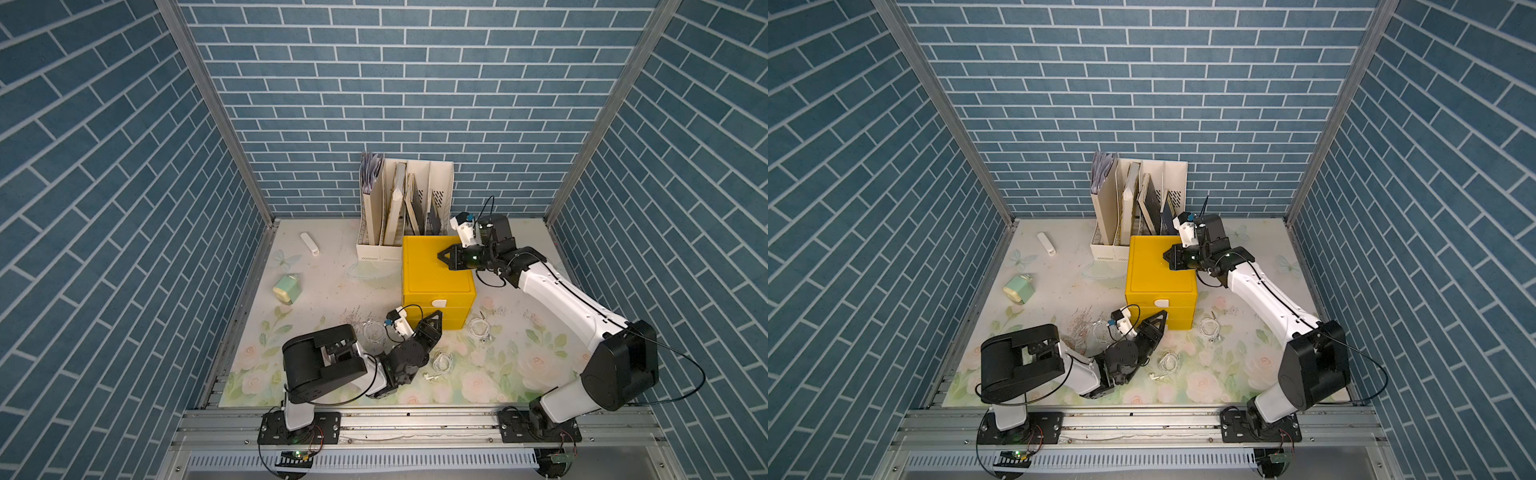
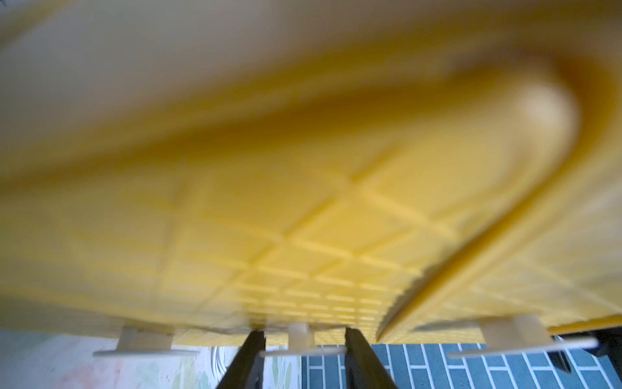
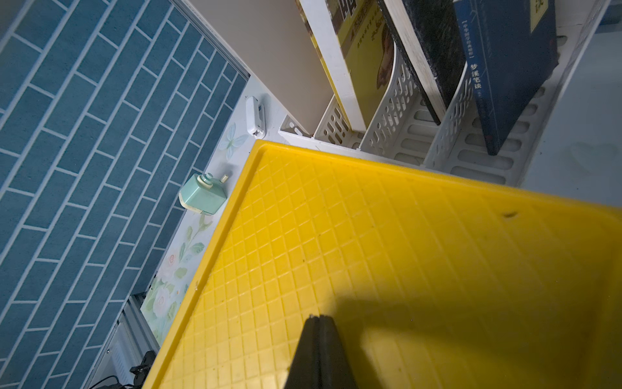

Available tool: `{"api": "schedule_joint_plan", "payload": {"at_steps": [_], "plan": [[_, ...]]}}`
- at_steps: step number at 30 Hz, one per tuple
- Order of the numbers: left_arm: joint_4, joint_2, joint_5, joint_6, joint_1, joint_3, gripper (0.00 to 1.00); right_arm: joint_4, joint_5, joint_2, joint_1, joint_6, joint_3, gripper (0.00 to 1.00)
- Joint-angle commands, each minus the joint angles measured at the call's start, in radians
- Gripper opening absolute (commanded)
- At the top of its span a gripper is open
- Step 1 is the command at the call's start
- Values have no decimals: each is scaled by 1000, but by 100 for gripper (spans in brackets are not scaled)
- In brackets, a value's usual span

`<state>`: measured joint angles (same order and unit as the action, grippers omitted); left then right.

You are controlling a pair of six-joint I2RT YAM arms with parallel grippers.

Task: Place the wired earphones into the drawer by color
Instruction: Open the drawer in the storage box.

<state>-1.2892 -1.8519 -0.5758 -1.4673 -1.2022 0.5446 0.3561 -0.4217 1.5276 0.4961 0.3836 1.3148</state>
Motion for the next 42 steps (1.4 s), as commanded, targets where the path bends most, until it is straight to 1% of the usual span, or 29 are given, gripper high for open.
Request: {"api": "schedule_joint_plan", "payload": {"at_steps": [1, 3, 7, 11, 14, 18, 20, 23, 28, 32, 34, 40, 42], "plan": [[2, 40, 1, 54, 20, 2, 38, 124, 29, 14, -1, -32, -43, 5], [-15, 46, 20, 62, 17, -5, 35, 124, 31, 15, -1, -32, -42, 5], [-18, 56, 18, 45, -8, -30, 35, 128, 32, 17, -1, -34, -39, 5], [-32, 61, 15, 19, -53, -67, 35, 129, 31, 23, -1, -34, -37, 5], [3, 87, 13, 8, -81, -89, 35, 132, 29, 23, -1, -32, -35, 5], [44, 135, -8, -15, -131, -128, 35, 135, 30, 22, -2, -32, -35, 5], [79, 161, -41, -58, -172, -147, 35, 135, 28, 23, -1, -32, -35, 5], [105, 185, -69, -91, -218, -165, 36, 133, 26, 25, -1, -29, -35, 5], [150, 196, -97, -147, -298, -167, 36, 136, 26, 23, -1, -30, -35, 5], [166, 189, -88, -187, -340, -170, 36, 136, 25, 26, -1, -26, -35, 5], [182, 199, -105, -204, -364, -176, 36, 133, 23, 28, -2, -25, -37, 5], [240, 226, -121, -206, -389, -168, 37, 124, 16, 34, -1, -15, -43, 5], [240, 224, -119, -206, -389, -167, 41, 124, 17, 33, -1, -14, -43, 5]]}}
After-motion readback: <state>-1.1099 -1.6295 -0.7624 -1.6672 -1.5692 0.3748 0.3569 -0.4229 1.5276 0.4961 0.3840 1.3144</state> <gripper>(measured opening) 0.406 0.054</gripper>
